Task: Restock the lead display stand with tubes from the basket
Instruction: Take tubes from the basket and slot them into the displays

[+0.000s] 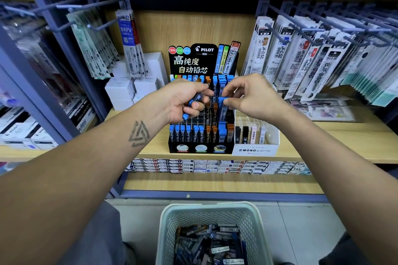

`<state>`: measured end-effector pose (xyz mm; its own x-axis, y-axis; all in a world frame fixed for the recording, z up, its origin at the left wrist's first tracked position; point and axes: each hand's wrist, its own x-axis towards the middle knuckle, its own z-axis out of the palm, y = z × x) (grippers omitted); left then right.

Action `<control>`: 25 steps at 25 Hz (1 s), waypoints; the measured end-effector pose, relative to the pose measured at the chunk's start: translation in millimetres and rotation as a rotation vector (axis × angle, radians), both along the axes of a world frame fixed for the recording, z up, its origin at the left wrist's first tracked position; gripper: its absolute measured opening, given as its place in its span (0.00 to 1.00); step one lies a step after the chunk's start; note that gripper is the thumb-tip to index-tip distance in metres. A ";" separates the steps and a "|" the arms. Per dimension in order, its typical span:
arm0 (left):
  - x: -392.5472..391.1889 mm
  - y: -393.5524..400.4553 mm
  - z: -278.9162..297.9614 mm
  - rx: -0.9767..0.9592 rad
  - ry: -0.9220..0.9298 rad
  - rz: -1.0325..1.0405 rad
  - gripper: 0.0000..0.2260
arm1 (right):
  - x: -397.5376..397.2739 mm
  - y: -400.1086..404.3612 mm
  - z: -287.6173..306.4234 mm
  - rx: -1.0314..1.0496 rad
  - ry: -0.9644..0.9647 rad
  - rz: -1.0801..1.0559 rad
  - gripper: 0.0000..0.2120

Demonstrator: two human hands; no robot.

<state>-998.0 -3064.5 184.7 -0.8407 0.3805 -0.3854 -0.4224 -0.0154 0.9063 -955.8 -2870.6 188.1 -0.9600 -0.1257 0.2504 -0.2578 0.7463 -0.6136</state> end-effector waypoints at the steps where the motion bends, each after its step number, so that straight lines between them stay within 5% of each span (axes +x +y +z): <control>1: 0.0 -0.2 -0.3 -0.002 -0.001 -0.002 0.11 | 0.0 0.4 1.4 -0.014 -0.011 -0.024 0.06; 7: -0.2 0.7 -0.6 -0.003 -0.004 0.000 0.10 | 3.5 -0.9 6.2 -0.125 -0.089 -0.021 0.05; 20: 2.6 1.7 0.8 -0.026 0.009 0.005 0.10 | 6.4 -9.0 1.0 0.204 0.004 0.035 0.07; 25: 3.7 2.7 0.6 -0.036 0.017 -0.001 0.11 | 6.4 -5.6 -1.8 0.170 0.017 0.028 0.06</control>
